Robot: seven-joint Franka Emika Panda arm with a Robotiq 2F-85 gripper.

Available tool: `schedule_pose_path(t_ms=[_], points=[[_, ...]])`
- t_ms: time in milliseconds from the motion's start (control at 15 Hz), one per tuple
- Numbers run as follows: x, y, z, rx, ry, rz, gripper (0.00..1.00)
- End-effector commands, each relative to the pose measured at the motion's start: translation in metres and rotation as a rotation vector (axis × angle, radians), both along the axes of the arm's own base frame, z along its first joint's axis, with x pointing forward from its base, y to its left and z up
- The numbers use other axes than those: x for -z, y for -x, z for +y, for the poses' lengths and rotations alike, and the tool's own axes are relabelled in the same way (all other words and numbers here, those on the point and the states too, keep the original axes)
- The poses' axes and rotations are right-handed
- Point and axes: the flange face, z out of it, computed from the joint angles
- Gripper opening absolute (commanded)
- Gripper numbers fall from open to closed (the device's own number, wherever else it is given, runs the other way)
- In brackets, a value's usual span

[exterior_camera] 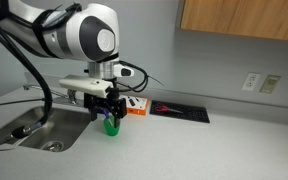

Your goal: Take the marker out of the cup and put it on the counter

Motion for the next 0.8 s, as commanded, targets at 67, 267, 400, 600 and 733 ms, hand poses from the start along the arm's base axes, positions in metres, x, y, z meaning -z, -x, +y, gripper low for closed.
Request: schedule_pose_path(t_ms=[67, 267, 400, 600, 733], points=[[0.024, -0.035, 0.017, 0.050, -0.020, -0.003, 1.00], [0.041, -0.064, 0.033, 0.080, -0.024, -0.022, 1.00], [0.051, -0.082, 0.044, 0.097, -0.018, -0.039, 1.00], [0.061, -0.107, 0.055, 0.119, -0.012, -0.057, 1.00], [0.061, -0.119, 0.060, 0.129, -0.002, -0.078, 1.00]])
